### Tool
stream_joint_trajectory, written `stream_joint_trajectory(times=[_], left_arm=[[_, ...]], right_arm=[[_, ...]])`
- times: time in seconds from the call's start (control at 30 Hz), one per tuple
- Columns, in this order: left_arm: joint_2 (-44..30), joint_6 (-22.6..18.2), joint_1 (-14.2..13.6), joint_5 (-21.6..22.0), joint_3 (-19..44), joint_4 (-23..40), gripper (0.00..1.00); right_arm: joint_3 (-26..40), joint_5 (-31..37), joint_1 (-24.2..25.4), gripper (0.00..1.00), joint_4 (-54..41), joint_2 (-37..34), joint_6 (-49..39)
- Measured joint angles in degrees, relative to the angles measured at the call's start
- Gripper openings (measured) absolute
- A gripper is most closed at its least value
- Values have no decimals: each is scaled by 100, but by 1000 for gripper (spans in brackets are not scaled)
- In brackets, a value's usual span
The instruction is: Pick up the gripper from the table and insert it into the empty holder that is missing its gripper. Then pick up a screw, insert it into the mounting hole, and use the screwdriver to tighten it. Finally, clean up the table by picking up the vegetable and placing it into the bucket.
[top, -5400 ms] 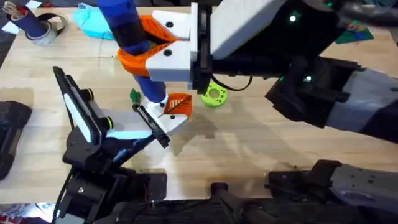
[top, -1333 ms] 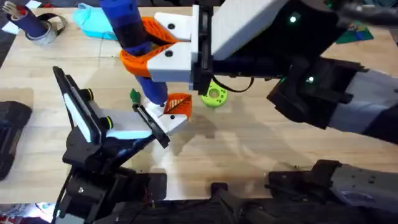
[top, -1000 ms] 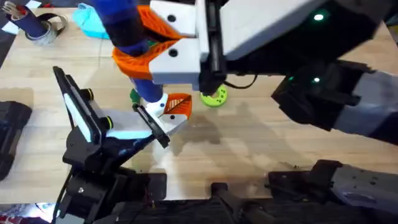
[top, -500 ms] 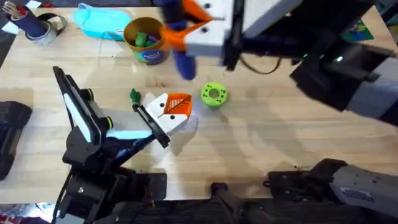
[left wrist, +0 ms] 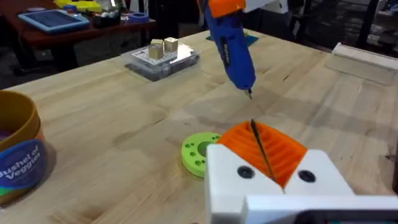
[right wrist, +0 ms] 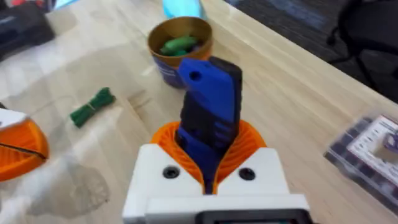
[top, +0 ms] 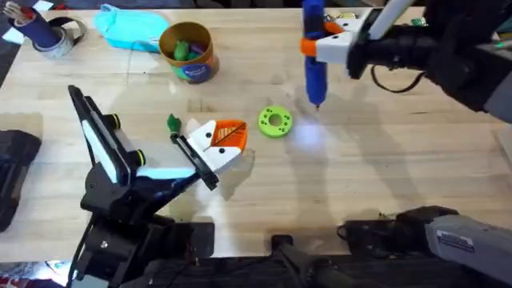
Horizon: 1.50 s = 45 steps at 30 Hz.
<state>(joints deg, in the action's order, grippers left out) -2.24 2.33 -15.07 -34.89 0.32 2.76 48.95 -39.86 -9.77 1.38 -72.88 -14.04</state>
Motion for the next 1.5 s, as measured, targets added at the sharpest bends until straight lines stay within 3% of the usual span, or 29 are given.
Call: stream_joint_trajectory(times=[0.17,0.33,0.53,0.8,0.83,0.93,1.07,1.1,1.37,1.5], left_arm=[[0,0,0,0,0,2,16],[0,0,0,0,0,2,16],[0,0,0,0,0,0,16],[0,0,0,0,0,2,16],[0,0,0,0,0,2,16],[0,0,0,0,0,2,16],[0,0,0,0,0,0,16],[0,0,0,0,0,0,16],[0,0,0,-1,0,2,16],[0,0,0,0,0,0,16]], right_arm=[[-2,331,364,46,-231,0,-167],[0,646,497,45,-635,-103,-893],[-2,767,501,43,-1665,-656,-2582],[-2,801,495,40,-1664,-1485,-4893],[-2,811,495,69,-1639,-1587,-5114],[0,819,491,315,-1608,-1866,-5563],[2,817,490,865,-1614,-2230,-5854],[2,807,488,959,-1617,-2295,-5920],[15,555,464,995,-1678,-2283,-5992],[13,445,464,996,-1848,-1843,-5828]])
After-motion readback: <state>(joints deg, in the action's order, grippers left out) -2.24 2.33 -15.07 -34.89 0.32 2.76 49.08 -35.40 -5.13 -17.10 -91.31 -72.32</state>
